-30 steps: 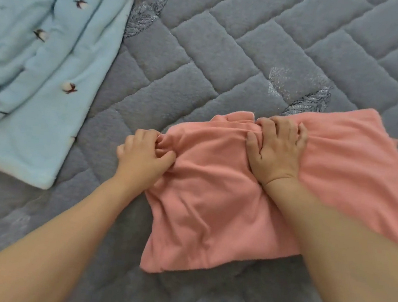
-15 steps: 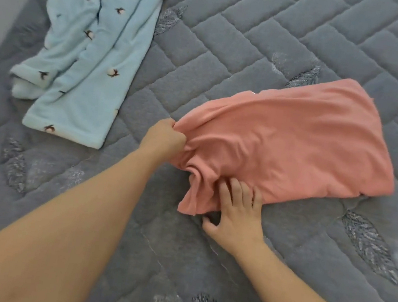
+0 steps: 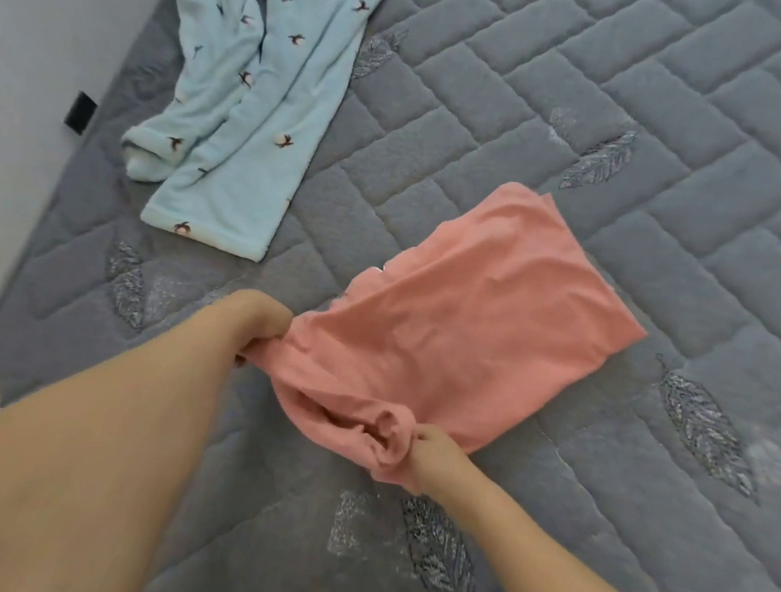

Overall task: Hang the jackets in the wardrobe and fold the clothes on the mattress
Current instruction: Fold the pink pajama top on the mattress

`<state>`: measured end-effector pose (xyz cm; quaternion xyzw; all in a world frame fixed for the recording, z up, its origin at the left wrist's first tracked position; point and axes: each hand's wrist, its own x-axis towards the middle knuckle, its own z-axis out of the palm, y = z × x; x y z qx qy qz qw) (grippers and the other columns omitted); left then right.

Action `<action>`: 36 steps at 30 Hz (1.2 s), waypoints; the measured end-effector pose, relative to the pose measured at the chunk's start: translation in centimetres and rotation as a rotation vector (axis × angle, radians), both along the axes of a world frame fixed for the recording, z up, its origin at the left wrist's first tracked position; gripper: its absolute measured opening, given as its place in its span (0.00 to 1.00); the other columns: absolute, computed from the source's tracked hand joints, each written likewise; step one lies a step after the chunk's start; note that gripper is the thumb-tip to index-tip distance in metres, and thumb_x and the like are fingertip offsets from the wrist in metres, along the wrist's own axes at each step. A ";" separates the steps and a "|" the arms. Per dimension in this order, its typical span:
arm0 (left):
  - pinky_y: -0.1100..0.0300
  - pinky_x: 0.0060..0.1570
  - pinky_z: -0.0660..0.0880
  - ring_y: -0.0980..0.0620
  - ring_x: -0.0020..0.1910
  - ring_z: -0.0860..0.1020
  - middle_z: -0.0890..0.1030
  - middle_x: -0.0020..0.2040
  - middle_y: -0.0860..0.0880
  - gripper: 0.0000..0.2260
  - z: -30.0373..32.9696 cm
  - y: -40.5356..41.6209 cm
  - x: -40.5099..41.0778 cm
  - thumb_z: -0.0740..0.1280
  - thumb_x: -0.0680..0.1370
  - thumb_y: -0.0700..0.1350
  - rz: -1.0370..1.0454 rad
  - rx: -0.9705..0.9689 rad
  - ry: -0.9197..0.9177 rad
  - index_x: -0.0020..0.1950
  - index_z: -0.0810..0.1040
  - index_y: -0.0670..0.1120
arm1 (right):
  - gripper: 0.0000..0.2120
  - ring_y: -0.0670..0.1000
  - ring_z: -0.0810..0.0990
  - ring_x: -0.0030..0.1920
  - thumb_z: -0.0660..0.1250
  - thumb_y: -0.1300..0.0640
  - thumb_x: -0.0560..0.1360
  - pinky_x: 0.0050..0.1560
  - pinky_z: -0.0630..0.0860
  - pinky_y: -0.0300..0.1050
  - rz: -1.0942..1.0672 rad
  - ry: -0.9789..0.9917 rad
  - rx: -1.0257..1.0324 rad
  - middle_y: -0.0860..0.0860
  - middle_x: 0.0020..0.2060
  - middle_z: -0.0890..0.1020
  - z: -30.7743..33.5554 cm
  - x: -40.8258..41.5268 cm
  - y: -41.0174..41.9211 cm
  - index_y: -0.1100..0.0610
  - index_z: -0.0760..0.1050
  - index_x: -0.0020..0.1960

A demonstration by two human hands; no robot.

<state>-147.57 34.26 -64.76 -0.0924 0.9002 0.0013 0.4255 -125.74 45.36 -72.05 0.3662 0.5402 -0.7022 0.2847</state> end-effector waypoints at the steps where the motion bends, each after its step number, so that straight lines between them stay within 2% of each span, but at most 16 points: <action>1: 0.53 0.36 0.76 0.43 0.35 0.74 0.75 0.41 0.40 0.07 0.6 1.0 0.0 0.59 0.79 0.39 -0.013 0.013 -0.011 0.47 0.74 0.37 | 0.09 0.56 0.80 0.49 0.64 0.57 0.76 0.51 0.81 0.48 -0.154 -0.102 -0.110 0.58 0.49 0.82 0.8 0.1 0.7 0.60 0.77 0.53; 3: 0.60 0.25 0.70 0.46 0.29 0.73 0.76 0.34 0.41 0.09 1.4 4.1 -0.6 0.58 0.78 0.38 0.078 0.133 -0.025 0.41 0.75 0.39 | 0.12 0.56 0.79 0.50 0.60 0.64 0.79 0.56 0.78 0.54 -0.358 -0.192 -0.215 0.59 0.54 0.82 1.7 0.8 3.3 0.61 0.76 0.61; 6: 0.67 0.21 0.70 0.51 0.20 0.74 0.76 0.24 0.45 0.10 2.6 11.1 -1.2 0.59 0.78 0.40 0.270 0.381 -0.072 0.38 0.75 0.42 | 0.17 0.55 0.79 0.50 0.54 0.67 0.78 0.52 0.78 0.57 -0.684 -0.087 -0.316 0.56 0.53 0.82 2.6 2.2 9.2 0.55 0.75 0.61; 11: 0.61 0.39 0.74 0.51 0.34 0.76 0.79 0.36 0.49 0.07 2.9 23.3 -0.4 0.62 0.74 0.46 0.207 0.682 -0.188 0.42 0.77 0.45 | 0.16 0.53 0.80 0.41 0.55 0.63 0.76 0.37 0.79 0.47 -0.957 -0.110 -0.163 0.54 0.44 0.82 1.9 3.1 17.5 0.55 0.74 0.60; 13: 0.63 0.34 0.69 0.52 0.29 0.72 0.77 0.36 0.48 0.03 1.1 26.4 0.1 0.63 0.71 0.44 0.005 0.643 -0.170 0.41 0.75 0.45 | 0.15 0.52 0.80 0.40 0.60 0.57 0.74 0.38 0.79 0.46 -0.988 -0.102 -0.022 0.53 0.43 0.81 0.8 2.8 19.3 0.57 0.74 0.60; 15: 0.65 0.31 0.68 0.52 0.28 0.73 0.77 0.35 0.48 0.05 -1.3 28.3 0.2 0.66 0.69 0.44 -0.227 0.549 -0.137 0.43 0.76 0.45 | 0.24 0.53 0.81 0.47 0.69 0.47 0.70 0.47 0.79 0.49 -0.940 -0.093 0.192 0.53 0.49 0.81 -0.7 1.8 20.3 0.58 0.72 0.61; 16: 0.62 0.37 0.73 0.50 0.35 0.78 0.79 0.42 0.46 0.12 -2.5 28.7 0.2 0.67 0.68 0.47 -0.353 0.470 -0.106 0.50 0.77 0.47 | 0.27 0.55 0.80 0.52 0.71 0.44 0.70 0.54 0.77 0.51 -0.890 -0.110 0.340 0.53 0.54 0.80 -1.3 1.1 20.6 0.58 0.71 0.62; 17: 0.55 0.49 0.75 0.46 0.50 0.78 0.77 0.54 0.45 0.19 -3.8 28.8 -0.1 0.67 0.69 0.52 -0.515 0.323 -0.006 0.60 0.76 0.52 | 0.26 0.57 0.78 0.57 0.70 0.43 0.73 0.60 0.73 0.52 -0.820 -0.142 0.511 0.55 0.58 0.78 -2.0 0.4 20.8 0.58 0.71 0.64; 18: 0.48 0.61 0.69 0.42 0.62 0.71 0.71 0.63 0.43 0.23 -4.8 28.6 -0.3 0.65 0.72 0.57 -0.670 0.172 0.144 0.67 0.72 0.56 | 0.23 0.59 0.75 0.61 0.66 0.43 0.77 0.63 0.70 0.52 -0.754 -0.209 0.670 0.57 0.61 0.77 -2.5 -0.3 21.0 0.59 0.71 0.64; 19: 0.43 0.67 0.61 0.40 0.68 0.64 0.65 0.69 0.42 0.23 -5.7 28.3 -0.5 0.61 0.76 0.60 -0.747 0.100 0.261 0.70 0.70 0.57 | 0.22 0.61 0.73 0.63 0.61 0.43 0.79 0.64 0.67 0.53 -0.728 -0.298 0.775 0.59 0.63 0.74 -2.8 -1.0 21.2 0.59 0.72 0.64; 20: 0.41 0.68 0.56 0.39 0.71 0.59 0.62 0.72 0.41 0.23 -6.8 27.9 -0.8 0.58 0.78 0.61 -0.735 0.098 0.307 0.71 0.69 0.56 | 0.22 0.63 0.71 0.63 0.57 0.43 0.81 0.65 0.66 0.54 -0.752 -0.387 0.825 0.59 0.64 0.72 -3.2 -1.6 21.5 0.59 0.74 0.63; 22: 0.41 0.69 0.57 0.39 0.72 0.58 0.63 0.72 0.41 0.26 -8.9 27.4 -1.8 0.54 0.78 0.64 -0.602 0.194 0.277 0.70 0.71 0.53 | 0.23 0.63 0.71 0.62 0.54 0.43 0.82 0.64 0.67 0.56 -0.834 -0.497 0.892 0.59 0.63 0.70 -4.1 -2.6 22.0 0.58 0.75 0.61; 25: 0.41 0.68 0.60 0.39 0.70 0.62 0.67 0.70 0.42 0.29 -11.6 26.9 -2.8 0.53 0.77 0.67 -0.450 0.282 0.278 0.70 0.72 0.52 | 0.19 0.66 0.75 0.55 0.58 0.46 0.81 0.55 0.70 0.58 -0.828 -0.522 1.168 0.62 0.55 0.75 -6.2 -4.1 21.8 0.62 0.77 0.53; 28: 0.42 0.67 0.59 0.39 0.68 0.64 0.67 0.67 0.43 0.28 -13.3 27.3 -1.8 0.55 0.79 0.67 -0.377 0.299 0.426 0.66 0.71 0.46 | 0.13 0.67 0.77 0.45 0.64 0.50 0.77 0.44 0.71 0.58 -0.857 -0.561 1.382 0.63 0.45 0.77 -8.6 -5.3 21.8 0.61 0.75 0.47; 31: 0.43 0.63 0.61 0.39 0.63 0.67 0.70 0.63 0.42 0.27 -15.4 27.7 -2.1 0.55 0.78 0.68 -0.362 0.293 0.586 0.59 0.70 0.45 | 0.09 0.65 0.76 0.45 0.63 0.51 0.76 0.44 0.69 0.56 -0.880 -0.639 1.451 0.62 0.44 0.77 -10.3 -6.2 21.8 0.58 0.74 0.46; 36: 0.43 0.58 0.64 0.38 0.60 0.69 0.71 0.61 0.40 0.31 -16.0 28.3 -2.4 0.49 0.76 0.69 -0.397 0.257 0.587 0.58 0.70 0.43 | 0.10 0.64 0.74 0.47 0.61 0.50 0.75 0.46 0.65 0.55 -0.785 -0.714 1.460 0.61 0.47 0.76 -11.6 -6.1 21.5 0.57 0.73 0.48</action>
